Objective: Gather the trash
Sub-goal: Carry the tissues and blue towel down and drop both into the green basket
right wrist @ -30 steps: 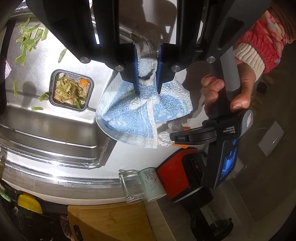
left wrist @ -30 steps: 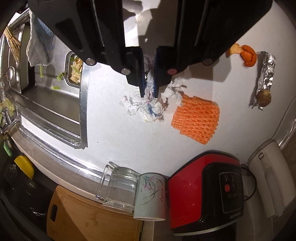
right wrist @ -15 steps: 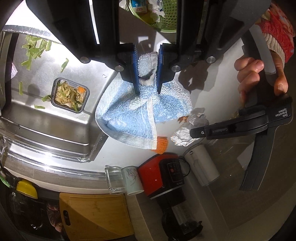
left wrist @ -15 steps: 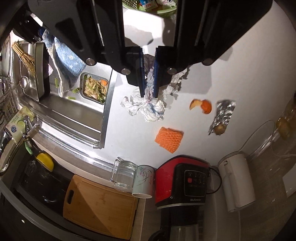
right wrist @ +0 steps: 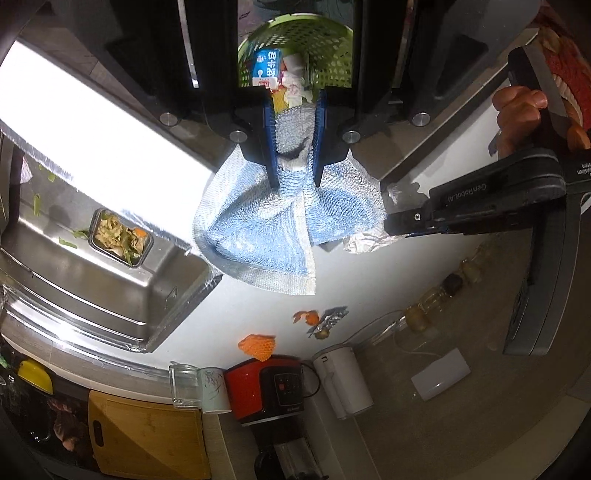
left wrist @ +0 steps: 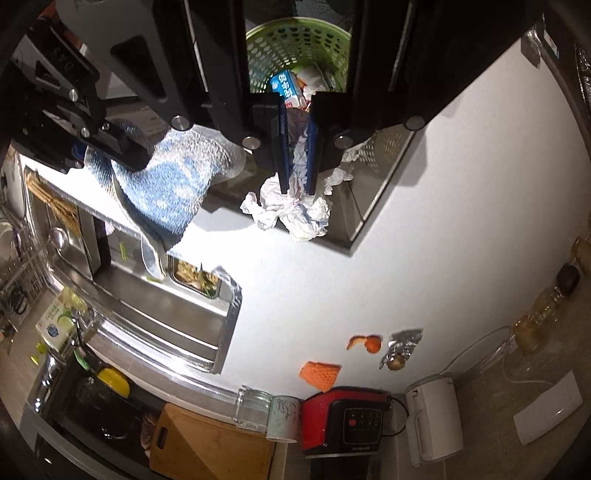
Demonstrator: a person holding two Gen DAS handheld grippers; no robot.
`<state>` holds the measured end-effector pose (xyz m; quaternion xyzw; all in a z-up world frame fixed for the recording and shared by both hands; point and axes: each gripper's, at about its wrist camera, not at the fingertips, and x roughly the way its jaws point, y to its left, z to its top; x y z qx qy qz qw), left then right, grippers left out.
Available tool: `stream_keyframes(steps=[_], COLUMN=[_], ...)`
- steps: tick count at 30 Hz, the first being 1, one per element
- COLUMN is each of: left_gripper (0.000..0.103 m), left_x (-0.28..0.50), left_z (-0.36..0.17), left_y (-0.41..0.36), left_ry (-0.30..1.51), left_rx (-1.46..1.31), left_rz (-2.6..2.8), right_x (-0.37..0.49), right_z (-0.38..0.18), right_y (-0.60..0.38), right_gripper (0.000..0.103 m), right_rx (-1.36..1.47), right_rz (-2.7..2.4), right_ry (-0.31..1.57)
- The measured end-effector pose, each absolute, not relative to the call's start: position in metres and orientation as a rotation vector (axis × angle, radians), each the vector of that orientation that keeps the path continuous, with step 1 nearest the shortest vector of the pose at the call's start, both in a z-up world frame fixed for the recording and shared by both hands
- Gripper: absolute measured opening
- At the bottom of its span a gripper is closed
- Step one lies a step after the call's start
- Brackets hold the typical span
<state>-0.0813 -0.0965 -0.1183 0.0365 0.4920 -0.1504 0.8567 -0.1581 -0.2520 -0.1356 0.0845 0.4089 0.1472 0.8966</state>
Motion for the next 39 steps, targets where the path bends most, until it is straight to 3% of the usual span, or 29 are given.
stream_keyframes(steps=[15,25,28,30,33,39], left_gripper=[0.008,0.009,0.024,0.048,0.061,0.073], left_x=[-0.131,-0.139,-0.143,-0.146,-0.148,-0.145], left_z=[-0.19,-0.275,-0.278,-0.273,-0.259,-0.226], left_y=[-0.082,-0.094,-0.096,-0.096,-0.095,-0.076], left_ry=[1.18,1.323,1.332,1.307,1.269,1.217], left_rx=[0.146,0.199,0.222,0.226,0.231,0.198], left_rz=[-0.412,-0.42,-0.427,-0.419,-0.417,-0.397], right_x=[-0.222,-0.226,-0.228,-0.227,-0.228,-0.226], right_z=[-0.191,-0.238,-0.242,-0.243,-0.242,-0.238], right_y=[-0.231,-0.228,-0.228,-0.227,-0.225,-0.221], right_gripper=[0.018,0.018,0.018,0.018,0.018,0.018], right_rx=[0.223,0.235,0.228,0.225,0.215,0.203], right_rz=[0.153,0.125,0.124,0.126,0.128,0.144], right_ry=[0.97,1.059,1.07,1.072,1.067,1.058])
